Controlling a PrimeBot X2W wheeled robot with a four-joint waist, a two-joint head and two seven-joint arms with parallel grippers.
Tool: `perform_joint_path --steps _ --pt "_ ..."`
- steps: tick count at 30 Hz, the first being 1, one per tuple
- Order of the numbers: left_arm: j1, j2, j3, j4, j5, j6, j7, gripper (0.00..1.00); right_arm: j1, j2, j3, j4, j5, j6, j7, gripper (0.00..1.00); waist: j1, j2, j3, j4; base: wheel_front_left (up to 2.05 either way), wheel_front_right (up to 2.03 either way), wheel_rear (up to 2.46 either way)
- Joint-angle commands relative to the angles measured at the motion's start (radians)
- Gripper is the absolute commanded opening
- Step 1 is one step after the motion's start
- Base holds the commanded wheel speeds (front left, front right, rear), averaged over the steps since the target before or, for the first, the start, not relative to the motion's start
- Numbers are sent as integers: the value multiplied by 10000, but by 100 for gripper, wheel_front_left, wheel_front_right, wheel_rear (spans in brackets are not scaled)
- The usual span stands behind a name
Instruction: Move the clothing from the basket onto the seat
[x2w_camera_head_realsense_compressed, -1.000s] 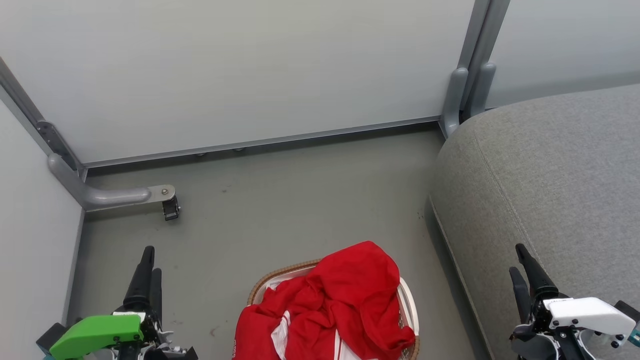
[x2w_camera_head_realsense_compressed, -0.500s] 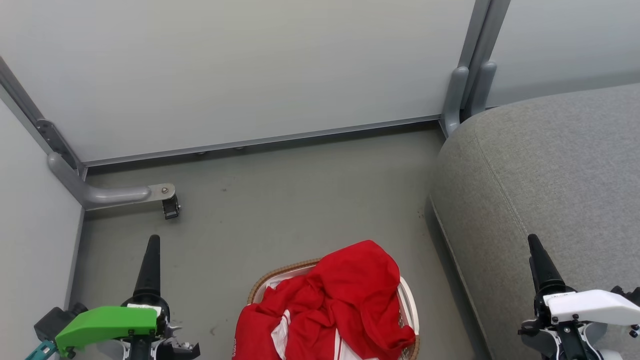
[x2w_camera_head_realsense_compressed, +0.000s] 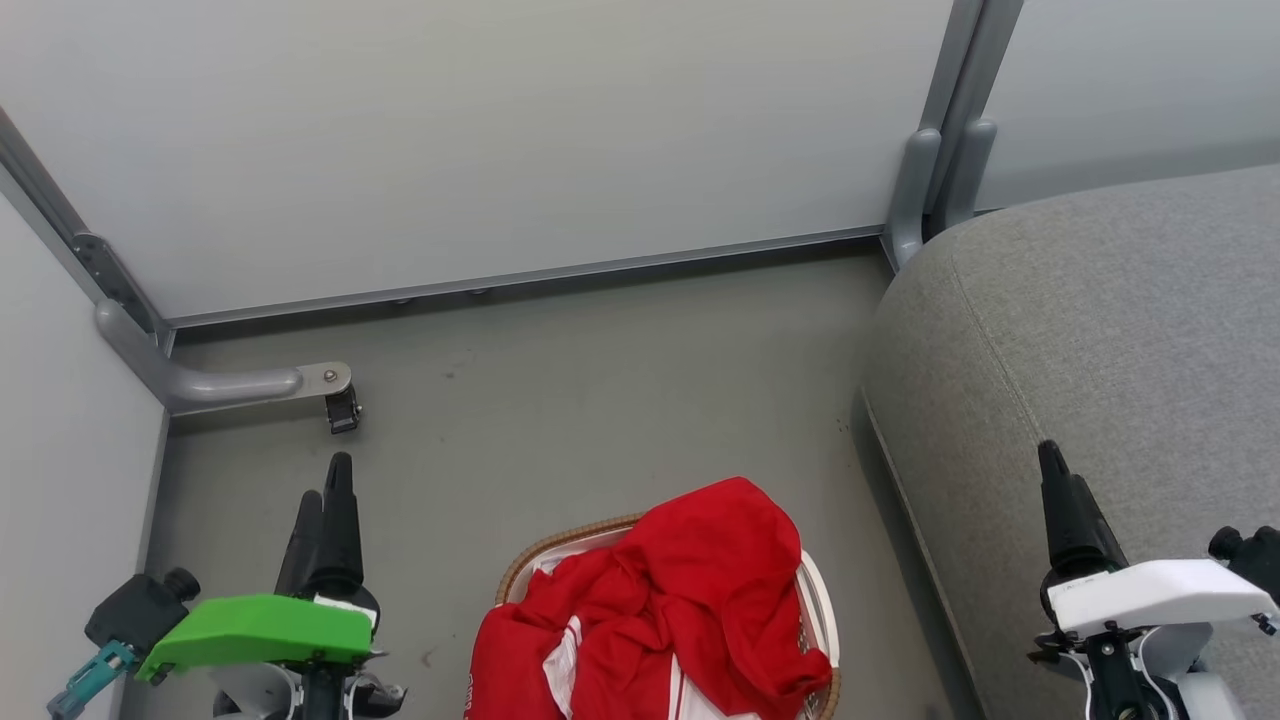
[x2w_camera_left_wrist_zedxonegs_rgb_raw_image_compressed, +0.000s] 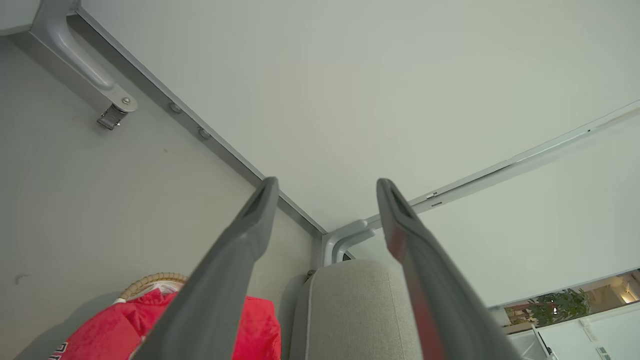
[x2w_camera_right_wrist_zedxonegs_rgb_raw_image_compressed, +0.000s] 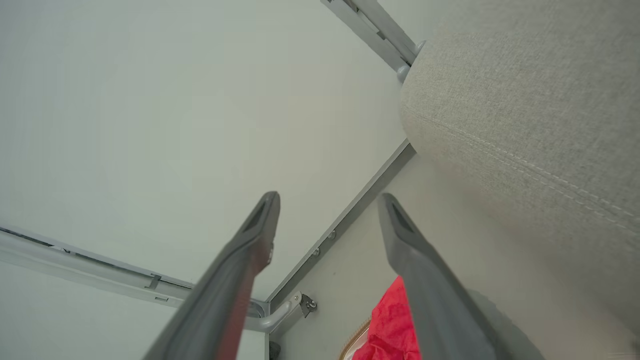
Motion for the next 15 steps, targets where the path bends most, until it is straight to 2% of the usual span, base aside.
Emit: perform_joint_path --steps 1,15 --pt "-44 67 -52 -173 547 54 -97 100 -24 -80 54 -207 -531 2 -113 100 0 7 5 2 0 0 0" --pt "119 85 -314 -140 3192 298 -541 100 63 -101 403 -293 -3035 3 -564 100 0 9 3 55 0 0 0"
